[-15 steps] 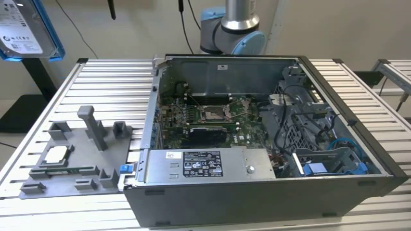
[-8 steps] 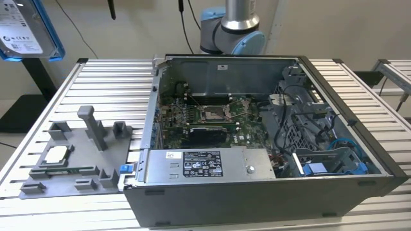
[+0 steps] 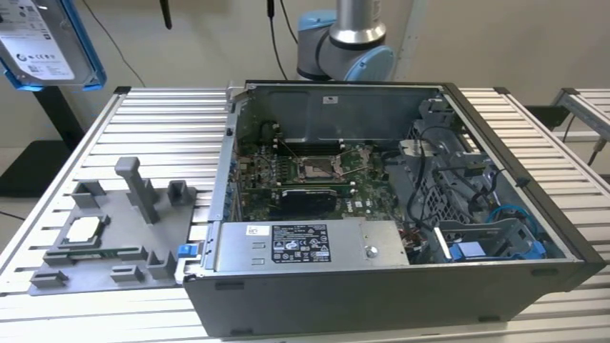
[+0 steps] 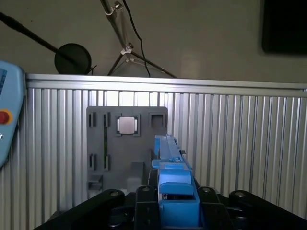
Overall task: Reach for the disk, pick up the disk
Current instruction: 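Pick up the disk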
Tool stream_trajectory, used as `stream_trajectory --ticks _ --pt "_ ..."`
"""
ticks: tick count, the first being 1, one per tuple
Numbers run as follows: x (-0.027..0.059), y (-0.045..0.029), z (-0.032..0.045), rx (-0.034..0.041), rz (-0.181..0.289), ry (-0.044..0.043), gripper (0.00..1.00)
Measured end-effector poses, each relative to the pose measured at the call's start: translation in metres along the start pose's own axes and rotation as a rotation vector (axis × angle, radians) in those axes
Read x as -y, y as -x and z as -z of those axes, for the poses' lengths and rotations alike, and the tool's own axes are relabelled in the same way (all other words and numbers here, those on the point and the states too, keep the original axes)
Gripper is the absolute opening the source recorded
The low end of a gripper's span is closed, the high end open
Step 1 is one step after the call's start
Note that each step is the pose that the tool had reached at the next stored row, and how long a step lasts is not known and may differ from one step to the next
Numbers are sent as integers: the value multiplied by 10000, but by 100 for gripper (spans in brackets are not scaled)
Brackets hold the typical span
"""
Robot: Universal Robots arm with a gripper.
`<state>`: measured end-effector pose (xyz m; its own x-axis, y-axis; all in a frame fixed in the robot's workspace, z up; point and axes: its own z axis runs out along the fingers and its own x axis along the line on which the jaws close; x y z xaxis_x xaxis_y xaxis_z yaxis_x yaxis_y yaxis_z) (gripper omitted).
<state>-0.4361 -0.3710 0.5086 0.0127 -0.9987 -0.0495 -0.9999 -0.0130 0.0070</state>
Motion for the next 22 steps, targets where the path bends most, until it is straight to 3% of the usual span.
stream_trajectory --ticks 22 --pt "602 -7 4 0 0 1 0"
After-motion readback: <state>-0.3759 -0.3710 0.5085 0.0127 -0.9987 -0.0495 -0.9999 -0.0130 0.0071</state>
